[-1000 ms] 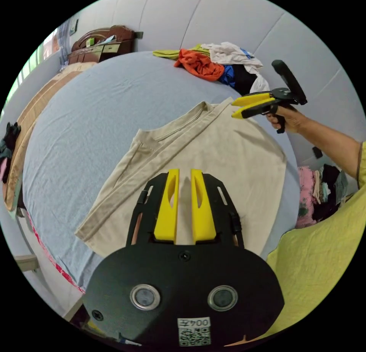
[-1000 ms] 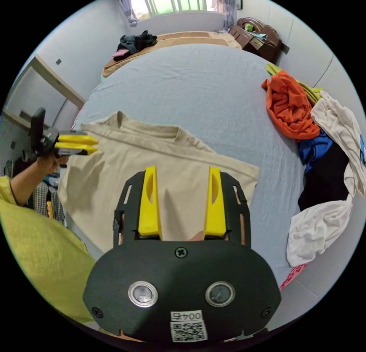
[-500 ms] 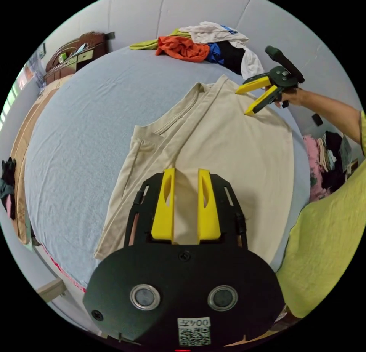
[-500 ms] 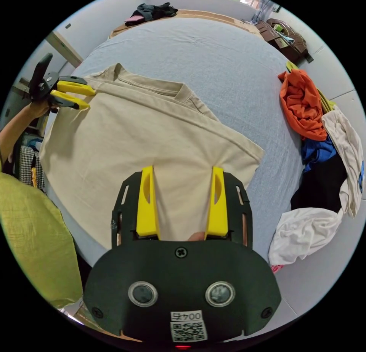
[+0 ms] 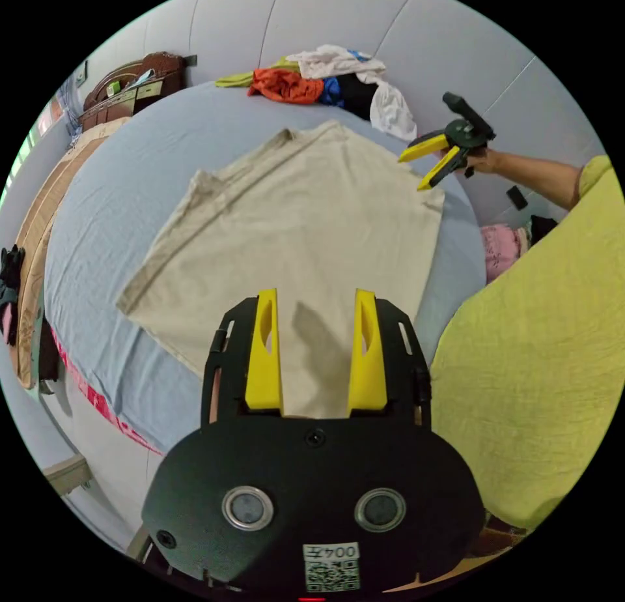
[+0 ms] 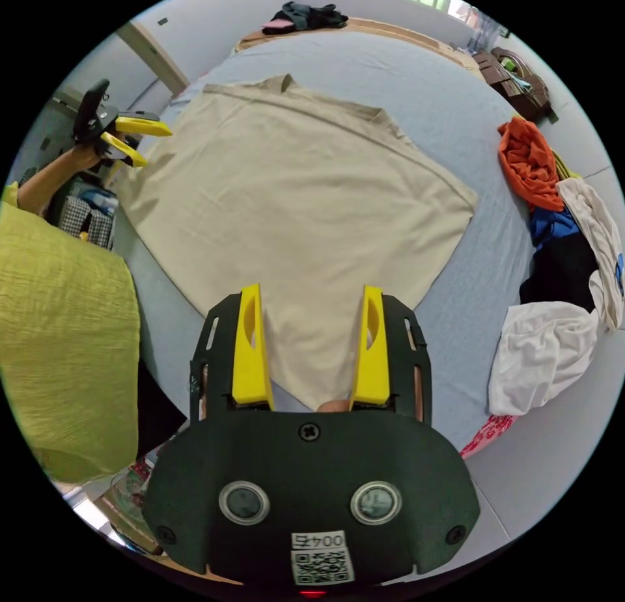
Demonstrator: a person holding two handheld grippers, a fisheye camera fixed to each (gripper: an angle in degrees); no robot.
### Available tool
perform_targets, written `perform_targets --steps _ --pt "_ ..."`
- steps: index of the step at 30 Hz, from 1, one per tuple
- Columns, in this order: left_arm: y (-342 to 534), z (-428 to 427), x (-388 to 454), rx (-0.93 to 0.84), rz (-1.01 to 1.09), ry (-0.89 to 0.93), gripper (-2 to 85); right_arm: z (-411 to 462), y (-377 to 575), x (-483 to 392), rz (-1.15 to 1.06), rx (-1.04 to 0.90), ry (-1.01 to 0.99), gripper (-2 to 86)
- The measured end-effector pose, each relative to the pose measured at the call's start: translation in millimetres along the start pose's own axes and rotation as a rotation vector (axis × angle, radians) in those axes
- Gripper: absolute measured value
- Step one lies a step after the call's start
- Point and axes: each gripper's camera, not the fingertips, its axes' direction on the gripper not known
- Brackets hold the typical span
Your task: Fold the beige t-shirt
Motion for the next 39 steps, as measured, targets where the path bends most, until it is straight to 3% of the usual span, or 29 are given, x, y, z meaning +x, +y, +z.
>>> perform_targets --steps 4,15,23,32,39 --pt "32 18 10 -0.01 -0.047 -0.062 14.3 8 29 -1 -0.011 -0.015 0.077 19.8" --pt "103 5 36 -0.009 -0.222 -0.133 14.3 -58 144 46 0.143 0.063 -0.004 17.0" --pt "132 30 93 0.066 -0.373 -0.089 14.5 -62 237 96 0.443 0.227 -0.27 12.3" --pt "147 57 105 0.04 -0.466 -0.074 14.0 -60 258 112 0.548 0.282 -0.375 4.2" --pt "160 68 115 0.018 -0.442 -0.108 12.7 -76 250 96 0.508 0.211 -0.224 3.3"
